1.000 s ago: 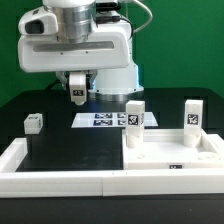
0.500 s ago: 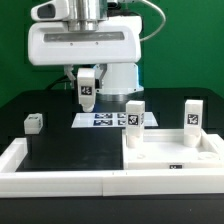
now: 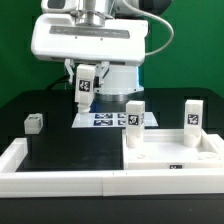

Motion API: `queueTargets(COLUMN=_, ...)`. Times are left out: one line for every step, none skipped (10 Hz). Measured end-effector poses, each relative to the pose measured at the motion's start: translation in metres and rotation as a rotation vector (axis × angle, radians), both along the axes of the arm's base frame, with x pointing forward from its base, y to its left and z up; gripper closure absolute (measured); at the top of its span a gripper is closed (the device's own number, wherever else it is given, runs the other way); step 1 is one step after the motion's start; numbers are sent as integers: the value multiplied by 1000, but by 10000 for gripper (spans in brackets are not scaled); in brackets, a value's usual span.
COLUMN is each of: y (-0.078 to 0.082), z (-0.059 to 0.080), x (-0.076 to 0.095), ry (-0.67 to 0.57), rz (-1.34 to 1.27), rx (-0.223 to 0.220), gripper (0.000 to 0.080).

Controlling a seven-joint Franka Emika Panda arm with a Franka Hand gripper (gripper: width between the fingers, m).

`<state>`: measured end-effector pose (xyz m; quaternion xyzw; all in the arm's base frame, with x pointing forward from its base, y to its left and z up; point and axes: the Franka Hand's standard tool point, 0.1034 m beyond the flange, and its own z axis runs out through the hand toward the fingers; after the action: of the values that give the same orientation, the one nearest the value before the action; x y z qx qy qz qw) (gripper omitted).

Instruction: Assemble square table

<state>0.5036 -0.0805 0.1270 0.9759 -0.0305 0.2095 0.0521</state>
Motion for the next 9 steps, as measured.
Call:
queueTargets(y=0, z=0, x=1, ry=-1, rz=1, rx=0, gripper=515)
queueTargets(y=0, z=0, x=0, ry=0, rz=1, rx=0, gripper=515)
queueTargets(y=2, z=0, x=1, ry=0, rz=3, rx=1, gripper=515)
queueTargets(y=12, z=0, x=4, ry=-5, rz=-11, rx=19, gripper=515)
queueTargets(y=22, z=0, x=10, ry=-12, rz=-26, rx=38, gripper=515)
queueTargets(y=37, z=3, x=22, ry=-28, rz=-55, rx=72, gripper=515)
queueTargets(y=49, z=8, x=36, ry=-41, rz=-64, rx=95, gripper=515)
queueTargets(y=53, z=12, x=44, ry=-62, rz=-71, rx=101, gripper=515)
queueTargets(y=48, z=12, x=48, ry=-83, rz=-91, rx=104, gripper=515)
